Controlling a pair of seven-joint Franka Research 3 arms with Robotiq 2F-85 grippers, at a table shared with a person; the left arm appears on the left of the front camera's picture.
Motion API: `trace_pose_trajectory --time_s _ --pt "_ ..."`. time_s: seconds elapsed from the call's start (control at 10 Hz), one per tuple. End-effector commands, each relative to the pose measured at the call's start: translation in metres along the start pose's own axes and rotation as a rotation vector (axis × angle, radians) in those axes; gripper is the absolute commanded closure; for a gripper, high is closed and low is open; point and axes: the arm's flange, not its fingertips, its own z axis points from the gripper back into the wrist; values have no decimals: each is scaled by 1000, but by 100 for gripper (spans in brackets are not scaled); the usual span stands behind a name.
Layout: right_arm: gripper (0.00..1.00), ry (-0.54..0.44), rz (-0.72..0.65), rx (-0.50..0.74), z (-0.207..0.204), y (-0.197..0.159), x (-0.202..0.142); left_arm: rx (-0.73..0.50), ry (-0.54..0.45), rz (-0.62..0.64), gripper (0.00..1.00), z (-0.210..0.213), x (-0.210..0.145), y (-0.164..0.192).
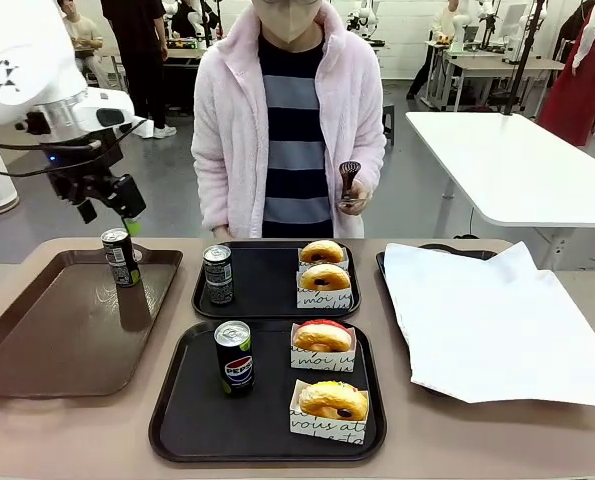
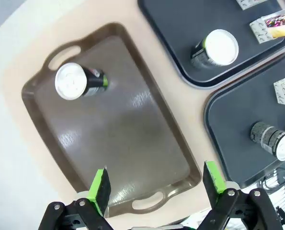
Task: Set up donuts and drinks on trays.
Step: Pick up one Pepsi coke from the Handle tray and place it on the Flat Tray without a Pepsi coke.
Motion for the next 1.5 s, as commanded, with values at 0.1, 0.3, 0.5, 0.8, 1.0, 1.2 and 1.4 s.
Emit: trace_pose_trajectory --time_s 0.1,0.3,0.5,0.8,1.0,1.2,1.4 --pt "0 -16 19 25 0 0 2 0 -8 -20 0 3 10 -7" --pt "0 -16 19 25 0 0 2 0 -8 -20 0 3 10 -7" --pt "0 -16 19 25 0 0 2 0 -8 -20 0 3 10 -7" --pt "0 -16 19 25 0 0 2 -33 -12 99 0 21 -11 50" --pt "0 -16 19 25 0 0 2 -1 -24 181 0 38 -44 94" --pt "0 -16 19 25 0 0 2 23 -20 217 0 39 -69 119" --pt "0 -16 19 25 0 0 2 8 -24 228 0 44 -60 123"
